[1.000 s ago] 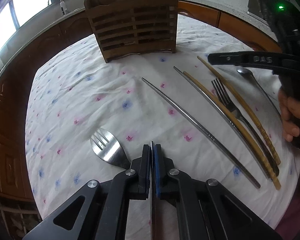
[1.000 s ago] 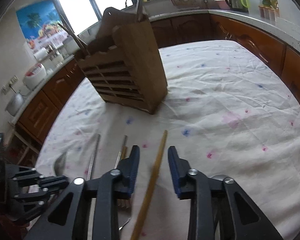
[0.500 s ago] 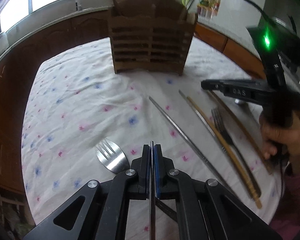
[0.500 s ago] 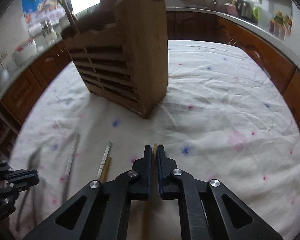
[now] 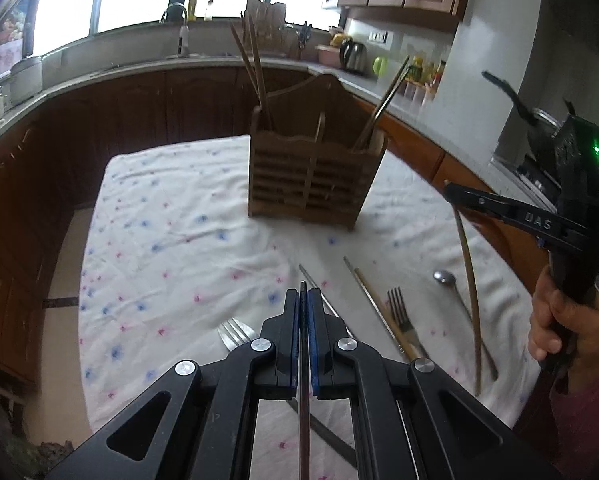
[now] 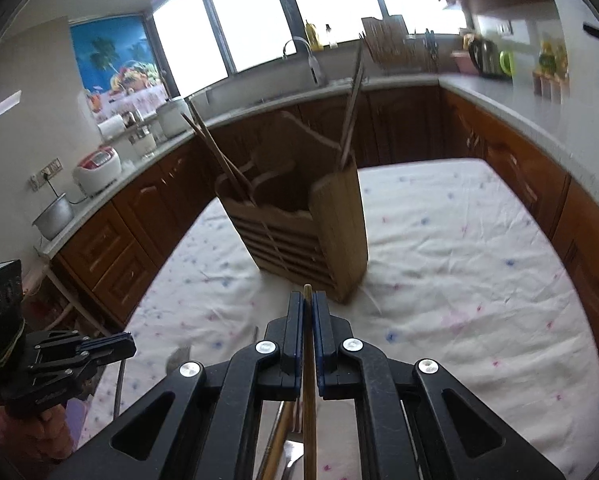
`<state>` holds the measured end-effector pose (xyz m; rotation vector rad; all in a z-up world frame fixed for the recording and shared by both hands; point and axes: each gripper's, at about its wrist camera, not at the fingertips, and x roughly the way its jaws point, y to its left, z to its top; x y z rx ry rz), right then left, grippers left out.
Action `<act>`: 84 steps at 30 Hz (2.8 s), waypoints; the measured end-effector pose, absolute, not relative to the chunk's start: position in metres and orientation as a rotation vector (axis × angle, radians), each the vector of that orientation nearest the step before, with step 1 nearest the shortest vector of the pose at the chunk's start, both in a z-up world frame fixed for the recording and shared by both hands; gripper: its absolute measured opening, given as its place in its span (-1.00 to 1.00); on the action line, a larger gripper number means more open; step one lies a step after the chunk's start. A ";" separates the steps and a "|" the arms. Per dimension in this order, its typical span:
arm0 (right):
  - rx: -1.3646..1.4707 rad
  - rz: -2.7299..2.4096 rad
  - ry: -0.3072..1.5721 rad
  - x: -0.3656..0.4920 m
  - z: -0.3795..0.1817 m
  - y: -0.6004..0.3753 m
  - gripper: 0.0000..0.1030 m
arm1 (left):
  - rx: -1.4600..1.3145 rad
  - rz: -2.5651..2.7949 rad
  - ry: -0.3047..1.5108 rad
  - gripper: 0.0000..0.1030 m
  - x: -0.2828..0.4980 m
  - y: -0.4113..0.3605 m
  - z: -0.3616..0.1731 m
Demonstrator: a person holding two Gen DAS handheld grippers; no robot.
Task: Organize utensils
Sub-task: 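Lift both held chopsticks and carry them over the wooden holder, then lower both chopsticks into the wooden holder and open both tools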
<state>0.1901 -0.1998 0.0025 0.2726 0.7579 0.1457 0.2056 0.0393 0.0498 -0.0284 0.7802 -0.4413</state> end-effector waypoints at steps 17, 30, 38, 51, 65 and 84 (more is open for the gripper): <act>0.250 0.155 0.594 0.147 0.063 -0.198 -0.91 | -0.082 -0.421 0.629 -0.96 0.151 0.069 0.100; 0.253 0.158 0.528 0.134 0.082 -0.199 -0.92 | -0.113 -0.395 0.563 -0.96 0.134 0.084 0.111; 0.266 0.142 0.458 0.131 0.099 -0.207 -0.91 | -0.136 -0.387 0.506 -0.96 0.142 0.089 0.122; 0.276 0.129 0.390 0.150 0.109 -0.213 -0.91 | -0.183 -0.361 0.374 -0.96 0.156 0.085 0.138; 0.297 0.094 0.262 0.186 0.132 -0.225 -0.91 | -0.184 -0.334 0.234 -0.96 0.197 0.059 0.134; 0.243 0.066 0.165 0.250 0.143 -0.230 -0.91 | -0.264 -0.274 0.128 -0.96 0.287 0.047 0.108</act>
